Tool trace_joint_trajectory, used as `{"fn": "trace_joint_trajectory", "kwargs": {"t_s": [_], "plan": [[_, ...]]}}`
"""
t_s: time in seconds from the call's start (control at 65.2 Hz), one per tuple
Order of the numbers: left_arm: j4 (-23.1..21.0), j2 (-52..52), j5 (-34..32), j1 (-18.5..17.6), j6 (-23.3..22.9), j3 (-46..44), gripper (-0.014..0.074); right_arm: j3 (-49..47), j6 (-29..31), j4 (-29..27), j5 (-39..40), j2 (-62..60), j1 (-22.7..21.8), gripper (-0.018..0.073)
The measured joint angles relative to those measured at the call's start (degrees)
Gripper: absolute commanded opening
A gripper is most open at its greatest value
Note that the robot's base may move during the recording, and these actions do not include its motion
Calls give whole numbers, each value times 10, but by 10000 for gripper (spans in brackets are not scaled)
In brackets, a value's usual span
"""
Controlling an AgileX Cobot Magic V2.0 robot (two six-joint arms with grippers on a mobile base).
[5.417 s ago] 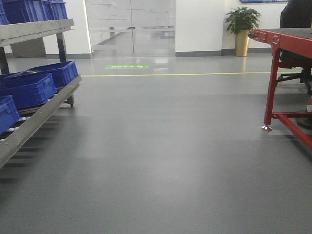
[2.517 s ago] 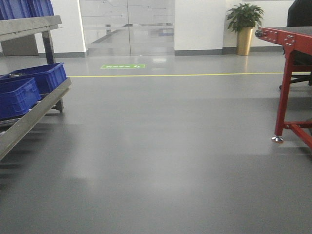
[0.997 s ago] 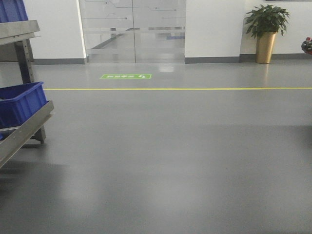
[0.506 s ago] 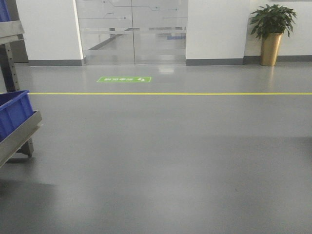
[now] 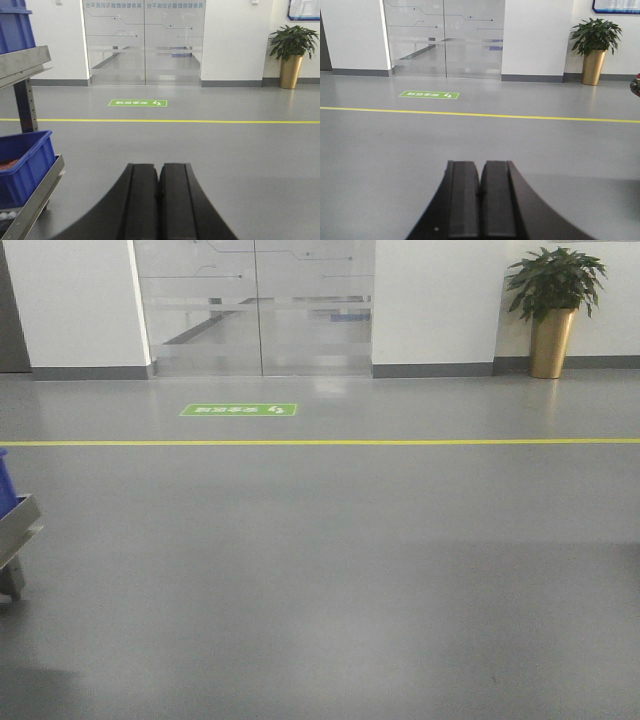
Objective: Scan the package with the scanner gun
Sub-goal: 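Turn the base toward the red table and approach it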
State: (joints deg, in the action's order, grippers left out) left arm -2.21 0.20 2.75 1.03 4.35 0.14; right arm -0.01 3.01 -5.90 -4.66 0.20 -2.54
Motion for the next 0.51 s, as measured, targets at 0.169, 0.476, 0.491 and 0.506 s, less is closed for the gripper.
{"fn": "trace_joint_trajectory", "kwargs": {"t_s": [0.169, 0.476, 0.491, 0.506], "plan": [[0, 0, 0, 0, 0, 0, -111, 0, 0, 0, 0, 0, 0, -162], [0, 0, 0, 0, 0, 0, -111, 0, 0, 0, 0, 0, 0, -162], [0, 0, 0, 0, 0, 0, -111, 0, 0, 0, 0, 0, 0, -162], [0, 0, 0, 0, 0, 0, -111, 0, 0, 0, 0, 0, 0, -162]]}}
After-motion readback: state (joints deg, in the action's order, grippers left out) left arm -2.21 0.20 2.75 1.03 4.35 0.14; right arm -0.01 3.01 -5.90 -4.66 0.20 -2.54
